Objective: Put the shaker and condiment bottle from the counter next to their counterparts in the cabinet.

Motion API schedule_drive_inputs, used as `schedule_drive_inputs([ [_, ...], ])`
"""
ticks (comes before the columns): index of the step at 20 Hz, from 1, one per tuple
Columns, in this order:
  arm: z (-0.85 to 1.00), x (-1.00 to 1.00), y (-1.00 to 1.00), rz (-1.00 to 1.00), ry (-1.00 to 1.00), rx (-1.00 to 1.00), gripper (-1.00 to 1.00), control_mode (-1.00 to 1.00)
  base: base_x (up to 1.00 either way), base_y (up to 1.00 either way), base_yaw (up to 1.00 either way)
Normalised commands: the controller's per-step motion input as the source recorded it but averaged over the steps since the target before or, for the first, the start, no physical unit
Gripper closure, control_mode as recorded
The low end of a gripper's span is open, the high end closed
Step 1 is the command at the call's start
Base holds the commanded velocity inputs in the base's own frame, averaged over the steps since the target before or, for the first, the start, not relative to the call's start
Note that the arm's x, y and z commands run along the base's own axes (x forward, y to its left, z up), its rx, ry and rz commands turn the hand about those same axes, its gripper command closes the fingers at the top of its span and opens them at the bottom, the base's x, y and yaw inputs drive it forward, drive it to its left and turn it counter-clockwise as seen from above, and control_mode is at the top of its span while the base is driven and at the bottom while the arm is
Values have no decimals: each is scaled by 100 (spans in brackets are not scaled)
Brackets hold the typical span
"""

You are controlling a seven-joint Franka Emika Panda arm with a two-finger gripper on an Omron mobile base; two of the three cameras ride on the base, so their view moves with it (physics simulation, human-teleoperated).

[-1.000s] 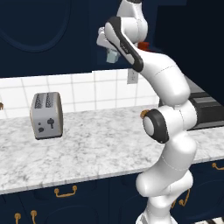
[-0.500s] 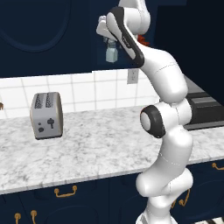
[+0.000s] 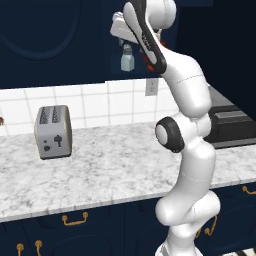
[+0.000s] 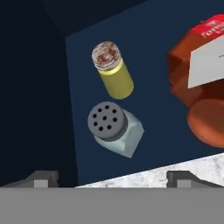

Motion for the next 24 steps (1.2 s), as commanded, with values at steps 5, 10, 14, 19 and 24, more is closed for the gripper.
schedule_drive_inputs([
  [5,-60,-100,0,0,1,-2,-100,-100,0,0,0],
  [10,-35,-100,0,0,0,0,-100,-100,0,0,0],
  [14,-20,-100,-1,0,-3,0,-100,-100,0,0,0],
  [19,-17,-100,0,0,-6,0,-100,-100,0,0,0],
  [24,-18,-100,0,0,-5,0,-100,-100,0,0,0],
])
